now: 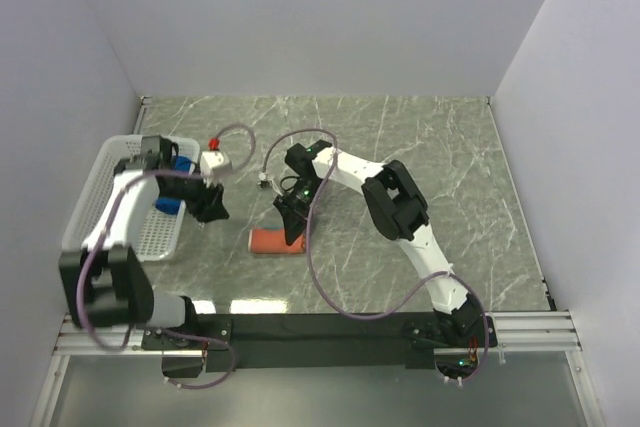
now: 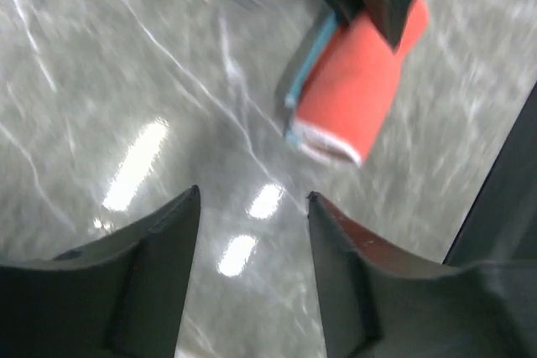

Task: Roll the towels
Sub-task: Roll the towel

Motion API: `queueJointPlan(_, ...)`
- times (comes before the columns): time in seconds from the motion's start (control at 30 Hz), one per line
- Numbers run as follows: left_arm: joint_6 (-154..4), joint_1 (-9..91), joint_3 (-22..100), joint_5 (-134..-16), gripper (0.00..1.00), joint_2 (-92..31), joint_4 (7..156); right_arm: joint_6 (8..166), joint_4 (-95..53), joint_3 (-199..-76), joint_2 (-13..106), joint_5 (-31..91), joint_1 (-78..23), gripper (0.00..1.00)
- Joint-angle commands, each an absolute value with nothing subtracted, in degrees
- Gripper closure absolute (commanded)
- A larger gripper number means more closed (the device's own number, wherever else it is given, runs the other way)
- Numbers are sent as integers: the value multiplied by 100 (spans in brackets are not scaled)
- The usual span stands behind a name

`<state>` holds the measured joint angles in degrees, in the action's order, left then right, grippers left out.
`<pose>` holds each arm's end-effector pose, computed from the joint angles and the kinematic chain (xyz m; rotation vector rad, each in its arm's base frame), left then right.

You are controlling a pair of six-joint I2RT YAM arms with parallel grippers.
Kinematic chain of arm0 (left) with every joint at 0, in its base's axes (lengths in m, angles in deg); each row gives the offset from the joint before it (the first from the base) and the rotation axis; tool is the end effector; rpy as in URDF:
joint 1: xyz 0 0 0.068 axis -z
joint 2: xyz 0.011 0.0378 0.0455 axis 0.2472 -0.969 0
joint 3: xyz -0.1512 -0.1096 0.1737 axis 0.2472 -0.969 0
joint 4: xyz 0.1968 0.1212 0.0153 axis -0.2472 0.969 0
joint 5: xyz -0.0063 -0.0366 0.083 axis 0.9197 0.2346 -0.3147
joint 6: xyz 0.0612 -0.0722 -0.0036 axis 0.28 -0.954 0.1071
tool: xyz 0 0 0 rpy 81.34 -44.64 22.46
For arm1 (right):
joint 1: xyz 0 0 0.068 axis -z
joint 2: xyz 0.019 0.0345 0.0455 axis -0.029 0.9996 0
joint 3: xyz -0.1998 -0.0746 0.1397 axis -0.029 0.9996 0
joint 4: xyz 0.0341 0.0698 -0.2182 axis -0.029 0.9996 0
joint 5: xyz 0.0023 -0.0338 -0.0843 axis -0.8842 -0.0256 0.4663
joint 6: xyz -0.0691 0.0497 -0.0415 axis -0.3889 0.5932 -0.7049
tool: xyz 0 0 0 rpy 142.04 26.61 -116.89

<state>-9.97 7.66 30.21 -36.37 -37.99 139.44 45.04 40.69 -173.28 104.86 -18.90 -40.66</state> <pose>0.2494 -0.0342 0.2145 1.0818 2.1639 -0.7591 0.2648 0.3373 0.1043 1.7038 -2.1227 -1.4465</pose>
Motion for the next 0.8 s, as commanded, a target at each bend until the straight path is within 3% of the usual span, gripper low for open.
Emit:
queueJointPlan(0.0,-393,938,2032,-4378,35,-2770,13336,4335,5115,-17354,11418,-1546,-4114,100)
queueJointPlan(0.23,-611,3193,473,-5442,9,-906,11816,4431,5520,-17847,12105,-1750,-4088,100)
queueJointPlan(0.4,-892,4523,-36,-6100,1,-833,10902,4502,5739,-18154,12448,-1873,-4053,100)
queueJointPlan(0.6,-1173,5509,-187,-6533,1,-1316,10268,4616,5801,-18357,12659,-2049,-4009,100)
queueJointPlan(0.77,-1288,5597,-204,-6611,14,-1993,9891,4765,5467,-18102,12483,-2066,-3956,100)
